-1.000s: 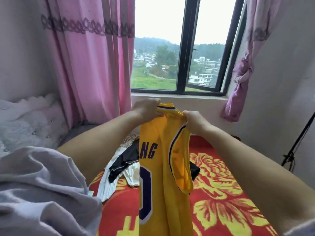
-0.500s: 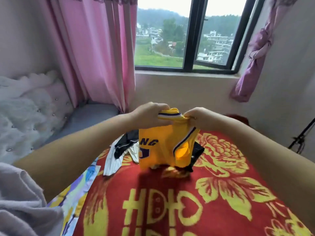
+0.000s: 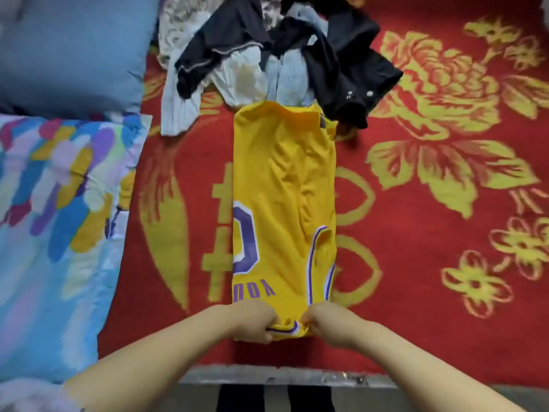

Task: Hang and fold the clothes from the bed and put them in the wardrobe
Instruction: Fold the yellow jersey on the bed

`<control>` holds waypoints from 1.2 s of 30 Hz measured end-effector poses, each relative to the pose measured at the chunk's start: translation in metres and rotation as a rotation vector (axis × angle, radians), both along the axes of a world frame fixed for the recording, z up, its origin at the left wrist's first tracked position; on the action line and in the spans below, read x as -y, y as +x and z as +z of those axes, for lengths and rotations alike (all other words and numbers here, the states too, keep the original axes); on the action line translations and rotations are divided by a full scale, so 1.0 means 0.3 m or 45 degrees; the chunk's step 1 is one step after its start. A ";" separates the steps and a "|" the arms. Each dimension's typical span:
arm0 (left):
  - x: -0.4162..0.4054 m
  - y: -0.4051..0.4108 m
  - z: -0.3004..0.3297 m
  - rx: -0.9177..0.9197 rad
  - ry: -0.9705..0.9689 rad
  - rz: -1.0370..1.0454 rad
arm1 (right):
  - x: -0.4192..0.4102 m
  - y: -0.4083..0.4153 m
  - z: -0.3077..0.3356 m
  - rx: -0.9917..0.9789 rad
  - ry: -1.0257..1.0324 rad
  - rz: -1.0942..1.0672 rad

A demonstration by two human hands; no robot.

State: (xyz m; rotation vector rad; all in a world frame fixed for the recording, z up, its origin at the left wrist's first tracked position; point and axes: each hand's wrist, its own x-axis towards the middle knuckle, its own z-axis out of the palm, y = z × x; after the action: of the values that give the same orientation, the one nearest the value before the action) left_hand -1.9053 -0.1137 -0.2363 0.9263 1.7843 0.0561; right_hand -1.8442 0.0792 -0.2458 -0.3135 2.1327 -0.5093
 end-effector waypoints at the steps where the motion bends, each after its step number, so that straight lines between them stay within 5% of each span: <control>1: 0.014 0.033 -0.051 0.052 -0.011 0.010 | 0.012 0.035 -0.043 0.041 -0.026 -0.003; 10: 0.038 -0.054 -0.225 0.303 -0.218 0.135 | 0.015 -0.057 -0.163 0.314 -0.123 -0.144; 14: 0.006 -0.335 -0.271 0.008 -0.123 0.402 | -0.036 -0.284 -0.205 -0.005 -0.091 -0.481; 17: -0.008 -0.437 -0.329 -0.496 -0.085 0.554 | -0.038 -0.381 -0.255 -0.431 0.047 -0.655; 19: -0.012 -0.392 -0.355 -0.785 -0.025 0.580 | -0.001 -0.365 -0.268 -0.656 0.026 -0.606; 22: 0.017 -0.183 -0.413 -0.859 0.211 0.356 | 0.068 -0.214 -0.303 -0.827 -0.034 -0.237; 26: 0.137 0.019 -0.514 -0.700 0.011 0.122 | 0.065 -0.041 -0.394 -0.519 0.331 0.175; 36: 0.134 -0.056 -0.549 -0.879 -0.037 0.058 | -0.031 -0.183 -0.455 -0.372 0.408 0.155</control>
State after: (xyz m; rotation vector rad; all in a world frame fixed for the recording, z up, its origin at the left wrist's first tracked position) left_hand -1.9222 -0.1539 -0.4008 0.9491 2.4302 -0.2936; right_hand -1.8991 0.0886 -0.3823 -0.3494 2.4152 -0.0478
